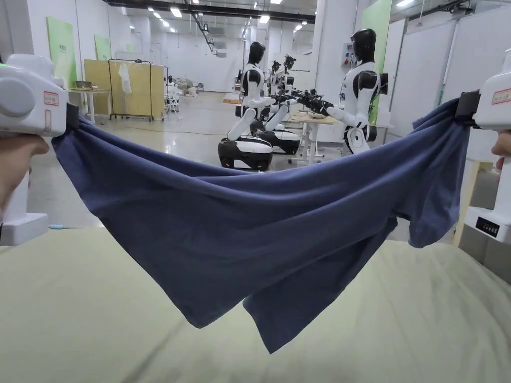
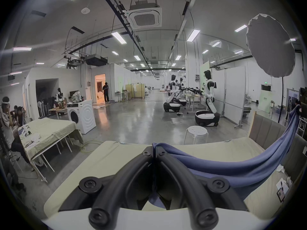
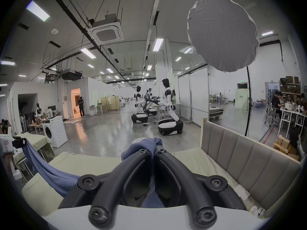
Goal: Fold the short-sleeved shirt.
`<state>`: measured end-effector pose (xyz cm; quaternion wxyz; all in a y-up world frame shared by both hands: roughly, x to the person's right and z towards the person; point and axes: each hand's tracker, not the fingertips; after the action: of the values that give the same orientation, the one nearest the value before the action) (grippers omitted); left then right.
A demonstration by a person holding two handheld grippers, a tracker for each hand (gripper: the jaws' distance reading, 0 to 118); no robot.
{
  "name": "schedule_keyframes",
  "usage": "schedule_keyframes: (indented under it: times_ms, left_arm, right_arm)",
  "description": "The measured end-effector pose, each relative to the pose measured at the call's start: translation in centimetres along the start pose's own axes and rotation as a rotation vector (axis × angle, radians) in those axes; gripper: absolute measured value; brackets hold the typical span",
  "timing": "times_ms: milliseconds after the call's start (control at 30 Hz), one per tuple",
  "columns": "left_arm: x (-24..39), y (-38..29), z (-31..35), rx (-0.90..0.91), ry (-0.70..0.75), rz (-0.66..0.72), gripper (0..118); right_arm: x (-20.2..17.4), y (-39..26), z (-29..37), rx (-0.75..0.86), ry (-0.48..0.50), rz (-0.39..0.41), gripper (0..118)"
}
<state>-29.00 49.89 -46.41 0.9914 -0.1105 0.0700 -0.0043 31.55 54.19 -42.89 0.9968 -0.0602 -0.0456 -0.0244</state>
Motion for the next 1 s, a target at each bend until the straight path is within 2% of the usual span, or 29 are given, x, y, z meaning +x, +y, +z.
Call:
schedule_keyframes:
  times_ms: [100, 333, 433, 600, 700, 900, 1000]
  left_arm:
    - [0.7, -0.9, -1.8, -0.003, -0.001, -0.006, 0]
    - [2.3, -10.5, -6.8, -0.171, -0.002, 0.012, 0]
    - [2.1, -12.9, -6.8, -0.191, -0.026, 0.044, 0]
    - [1.0, -15.7, -1.6, -0.205, -0.094, 0.043, 0]
    - [-0.1, -19.6, 2.8, -0.251, -0.131, 0.051, 0]
    - [-1.9, -32.2, 9.5, -0.592, -0.22, 0.029, 0]
    - [-2.2, -39.0, 10.4, -0.763, -0.191, 0.05, 0]
  right_arm:
    - [-0.2, -0.9, -1.5, -0.02, -0.012, 0.03, 7]
    - [0.3, -10.7, -6.4, -0.147, -0.067, 0.02, 7]
    - [1.0, -13.3, -6.2, -0.187, -0.065, 0.001, 7]
    - [3.3, -17.1, -1.5, -0.206, -0.017, 0.019, 7]
    - [5.3, -20.7, 2.8, -0.255, 0.025, 0.011, 7]
    - [7.9, -32.7, 10.3, -0.462, 0.055, 0.057, 7]
    - [7.8, -39.4, 11.9, -0.608, 0.051, 0.114, 7]
